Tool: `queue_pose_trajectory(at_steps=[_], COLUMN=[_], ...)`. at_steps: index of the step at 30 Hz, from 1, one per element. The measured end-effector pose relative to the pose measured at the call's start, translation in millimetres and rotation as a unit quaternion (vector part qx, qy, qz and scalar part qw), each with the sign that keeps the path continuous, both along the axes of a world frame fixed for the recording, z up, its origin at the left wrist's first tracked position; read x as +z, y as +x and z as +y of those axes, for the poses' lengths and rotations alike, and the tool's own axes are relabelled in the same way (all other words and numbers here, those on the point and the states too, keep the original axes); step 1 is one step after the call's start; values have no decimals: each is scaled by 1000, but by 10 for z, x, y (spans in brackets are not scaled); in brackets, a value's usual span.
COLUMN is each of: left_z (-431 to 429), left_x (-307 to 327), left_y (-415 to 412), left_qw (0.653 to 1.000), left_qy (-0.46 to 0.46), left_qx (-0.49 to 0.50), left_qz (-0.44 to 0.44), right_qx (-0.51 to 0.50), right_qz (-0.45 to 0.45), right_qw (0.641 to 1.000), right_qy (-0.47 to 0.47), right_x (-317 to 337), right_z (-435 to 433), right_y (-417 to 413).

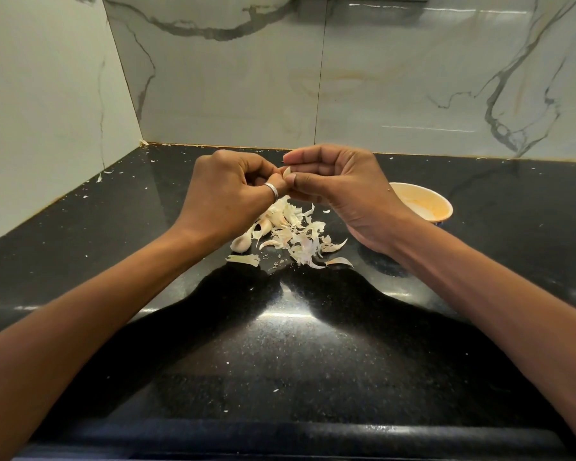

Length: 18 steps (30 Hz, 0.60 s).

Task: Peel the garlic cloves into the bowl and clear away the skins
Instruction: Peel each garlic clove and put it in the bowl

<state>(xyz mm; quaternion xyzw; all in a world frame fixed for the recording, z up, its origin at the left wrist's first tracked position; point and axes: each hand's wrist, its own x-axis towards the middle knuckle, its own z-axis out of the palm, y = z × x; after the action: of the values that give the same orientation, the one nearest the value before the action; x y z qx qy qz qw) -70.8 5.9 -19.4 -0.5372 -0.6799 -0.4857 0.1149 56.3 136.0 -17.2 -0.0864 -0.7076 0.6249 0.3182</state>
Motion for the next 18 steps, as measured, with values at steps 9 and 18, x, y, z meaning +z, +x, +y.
queue_pose_trajectory(at_steps=[9, 18], left_z=[3, 0], left_x=[23, 26], left_y=[-88, -39], left_qw=[1000, 999], left_qy=[9, 2], left_qx=[4, -11], left_qz=[-29, -41], right_qx=[11, -23], right_qz=[-9, -33], right_qw=[998, 999], right_qy=[-65, 5], right_x=[67, 55], right_z=[5, 10], right_y=[37, 27])
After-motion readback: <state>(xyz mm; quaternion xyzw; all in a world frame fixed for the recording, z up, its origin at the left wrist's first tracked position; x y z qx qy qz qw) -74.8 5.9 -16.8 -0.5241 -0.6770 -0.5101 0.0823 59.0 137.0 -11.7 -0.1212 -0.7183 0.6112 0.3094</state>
